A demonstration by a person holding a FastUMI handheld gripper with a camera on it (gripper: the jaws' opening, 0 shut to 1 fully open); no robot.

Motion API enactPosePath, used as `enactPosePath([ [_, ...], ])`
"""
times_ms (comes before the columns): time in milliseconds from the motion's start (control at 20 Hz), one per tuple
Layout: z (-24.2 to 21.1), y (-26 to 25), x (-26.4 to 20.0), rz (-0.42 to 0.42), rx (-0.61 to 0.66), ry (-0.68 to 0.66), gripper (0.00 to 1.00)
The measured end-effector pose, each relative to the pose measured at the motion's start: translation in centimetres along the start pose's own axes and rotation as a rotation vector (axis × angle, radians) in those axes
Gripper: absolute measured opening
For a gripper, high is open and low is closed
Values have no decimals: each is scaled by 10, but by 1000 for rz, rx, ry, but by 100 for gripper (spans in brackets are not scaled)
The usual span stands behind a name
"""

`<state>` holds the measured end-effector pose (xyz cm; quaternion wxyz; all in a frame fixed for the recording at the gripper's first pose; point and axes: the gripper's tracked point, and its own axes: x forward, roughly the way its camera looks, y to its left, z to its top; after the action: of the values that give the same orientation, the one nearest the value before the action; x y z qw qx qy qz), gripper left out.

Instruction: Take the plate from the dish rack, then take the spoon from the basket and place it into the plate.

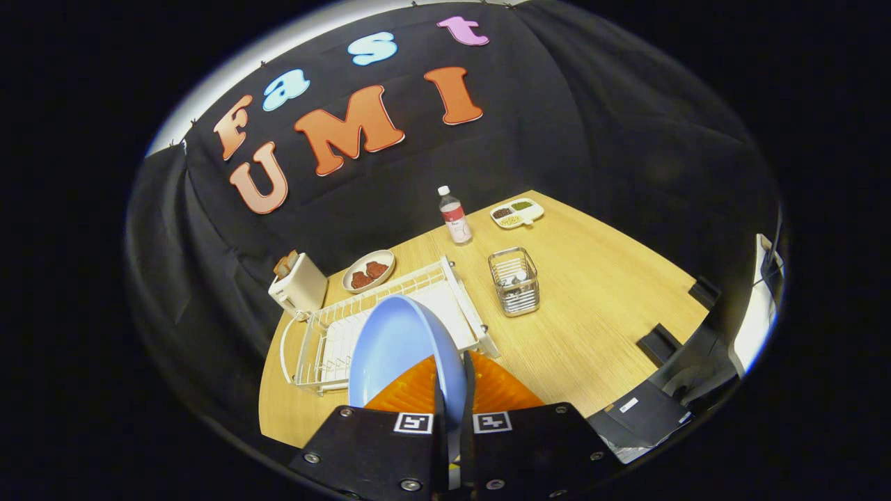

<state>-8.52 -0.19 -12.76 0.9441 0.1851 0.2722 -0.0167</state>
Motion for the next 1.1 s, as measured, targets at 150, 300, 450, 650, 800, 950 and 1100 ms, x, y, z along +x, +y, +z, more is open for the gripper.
enactPosePath([
  [150,-19,-11,1,36,61,28,7],
  [300,-43,-15,0,92,112,70,7],
  [450,-65,-22,4,122,132,111,7],
  [650,-88,-35,18,132,172,168,7],
  [800,-105,-40,27,140,179,212,7],
  [950,-120,-45,42,129,181,251,7],
  [1100,-131,-47,52,118,184,273,7],
])
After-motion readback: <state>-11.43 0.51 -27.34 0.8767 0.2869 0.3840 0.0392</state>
